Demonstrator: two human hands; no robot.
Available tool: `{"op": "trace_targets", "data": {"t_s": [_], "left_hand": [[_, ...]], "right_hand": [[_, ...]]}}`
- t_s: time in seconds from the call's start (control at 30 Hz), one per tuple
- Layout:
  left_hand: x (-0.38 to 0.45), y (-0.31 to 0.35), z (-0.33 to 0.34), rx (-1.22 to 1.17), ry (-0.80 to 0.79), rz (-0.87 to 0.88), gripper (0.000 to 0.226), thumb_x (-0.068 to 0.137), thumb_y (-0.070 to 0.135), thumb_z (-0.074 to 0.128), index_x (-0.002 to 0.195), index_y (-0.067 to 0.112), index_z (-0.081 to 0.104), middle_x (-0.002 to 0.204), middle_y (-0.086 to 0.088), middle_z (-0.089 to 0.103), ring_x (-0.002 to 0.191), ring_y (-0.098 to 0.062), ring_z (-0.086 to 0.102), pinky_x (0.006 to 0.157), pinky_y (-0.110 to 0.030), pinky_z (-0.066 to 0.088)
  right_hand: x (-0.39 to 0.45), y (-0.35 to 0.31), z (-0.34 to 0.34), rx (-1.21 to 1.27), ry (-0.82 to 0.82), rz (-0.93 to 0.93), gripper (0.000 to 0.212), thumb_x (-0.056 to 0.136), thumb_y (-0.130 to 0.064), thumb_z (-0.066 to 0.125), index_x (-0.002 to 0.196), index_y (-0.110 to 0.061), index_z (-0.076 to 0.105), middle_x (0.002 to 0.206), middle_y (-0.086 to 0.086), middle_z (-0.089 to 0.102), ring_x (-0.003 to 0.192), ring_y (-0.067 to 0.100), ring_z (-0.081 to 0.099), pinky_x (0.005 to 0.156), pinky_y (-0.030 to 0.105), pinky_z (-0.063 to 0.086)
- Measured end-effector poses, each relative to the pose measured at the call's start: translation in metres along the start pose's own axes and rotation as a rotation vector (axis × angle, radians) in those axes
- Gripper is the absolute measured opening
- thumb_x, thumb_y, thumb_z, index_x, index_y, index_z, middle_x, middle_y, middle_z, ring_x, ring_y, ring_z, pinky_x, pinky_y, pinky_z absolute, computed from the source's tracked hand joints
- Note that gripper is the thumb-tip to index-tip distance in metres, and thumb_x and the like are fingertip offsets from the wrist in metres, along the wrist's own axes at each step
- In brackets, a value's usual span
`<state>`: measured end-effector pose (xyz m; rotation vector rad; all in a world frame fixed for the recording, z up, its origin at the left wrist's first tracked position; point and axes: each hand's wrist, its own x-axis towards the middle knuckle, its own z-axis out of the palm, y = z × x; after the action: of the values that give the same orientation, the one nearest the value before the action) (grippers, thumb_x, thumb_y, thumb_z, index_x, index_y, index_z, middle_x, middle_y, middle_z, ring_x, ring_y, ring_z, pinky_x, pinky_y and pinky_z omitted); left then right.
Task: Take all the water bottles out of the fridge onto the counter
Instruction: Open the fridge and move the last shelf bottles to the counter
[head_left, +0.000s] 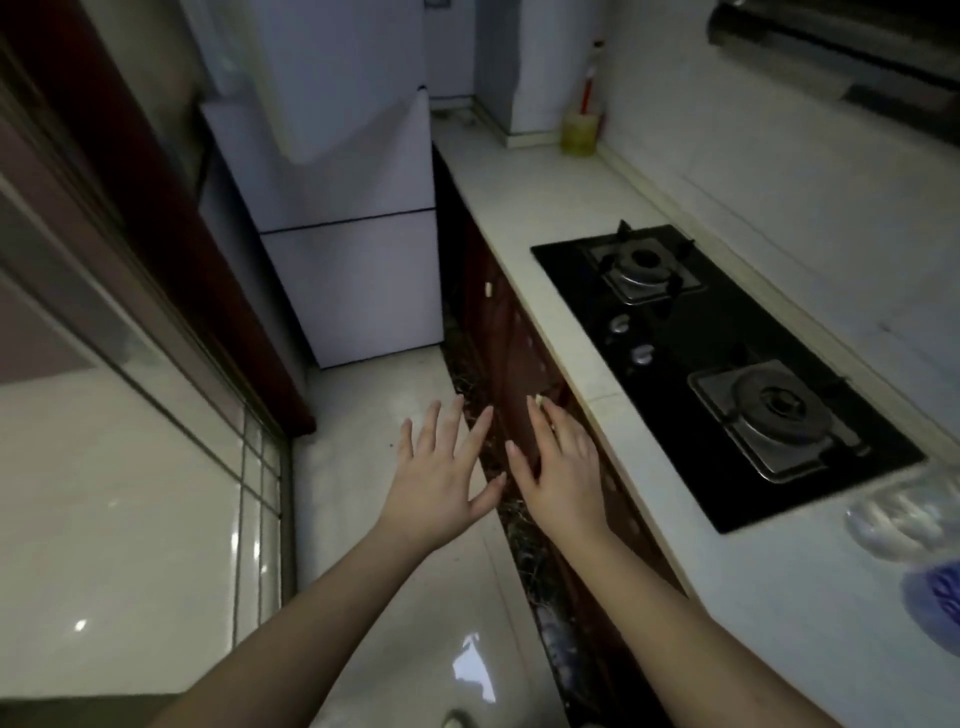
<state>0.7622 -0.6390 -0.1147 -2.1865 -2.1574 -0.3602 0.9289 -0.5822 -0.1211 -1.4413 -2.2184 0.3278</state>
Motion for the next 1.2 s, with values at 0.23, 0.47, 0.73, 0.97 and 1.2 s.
{"op": "trace_targets", "data": {"t_s": [0.23,0.47,0.73,0.97,1.2], "left_hand": [[0.005,-0.062,-0.025,0.019,0.035,-0.185,0.074,0.092,0.066,0.026,0.155,0.027,0.016,0.16,-0.012,0.025,0.148,-0.036,0.019,0.115,-0.061,0.021],[0.048,-0.103,-0.036,0.077,0.078,-0.253,0.075,0.092,0.065,0.028,0.155,0.026,0.017,0.159,-0.012,0.026,0.148,-0.036,0.019,0.113,-0.064,0.023],[0.114,-0.139,-0.048,0.157,0.108,-0.381,0.076,0.091,0.065,0.031,0.155,0.026,0.019,0.159,-0.011,0.026,0.147,-0.036,0.019,0.114,-0.062,0.023],[0.153,-0.171,-0.072,0.19,0.18,-0.45,0.076,0.09,0.063,0.031,0.155,0.024,0.022,0.159,-0.012,0.027,0.148,-0.036,0.018,0.114,-0.062,0.022],[0.182,-0.223,-0.094,0.215,0.22,-0.494,0.077,0.09,0.064,0.029,0.155,0.024,0.018,0.16,-0.011,0.023,0.149,-0.034,0.015,0.115,-0.061,0.02]], "right_hand": [[0.047,-0.054,0.023,0.037,-0.082,-0.161,0.062,0.1,-0.053,0.034,0.154,-0.024,0.026,0.161,0.002,0.022,0.148,0.022,0.016,0.119,0.044,0.015],[0.109,-0.074,0.039,0.068,-0.083,-0.261,0.063,0.099,-0.053,0.034,0.154,-0.022,0.028,0.161,0.004,0.025,0.148,0.023,0.018,0.118,0.042,0.016],[0.204,-0.077,0.052,0.091,-0.097,-0.365,0.065,0.098,-0.058,0.027,0.152,-0.022,0.03,0.16,0.005,0.025,0.148,0.026,0.019,0.118,0.047,0.019],[0.274,-0.093,0.058,0.115,-0.059,-0.441,0.065,0.098,-0.056,0.031,0.152,-0.021,0.032,0.158,0.008,0.029,0.146,0.029,0.025,0.117,0.05,0.024],[0.327,-0.132,0.073,0.103,-0.034,-0.508,0.064,0.098,-0.056,0.032,0.152,-0.021,0.031,0.158,0.009,0.03,0.145,0.031,0.026,0.115,0.052,0.026]]}}
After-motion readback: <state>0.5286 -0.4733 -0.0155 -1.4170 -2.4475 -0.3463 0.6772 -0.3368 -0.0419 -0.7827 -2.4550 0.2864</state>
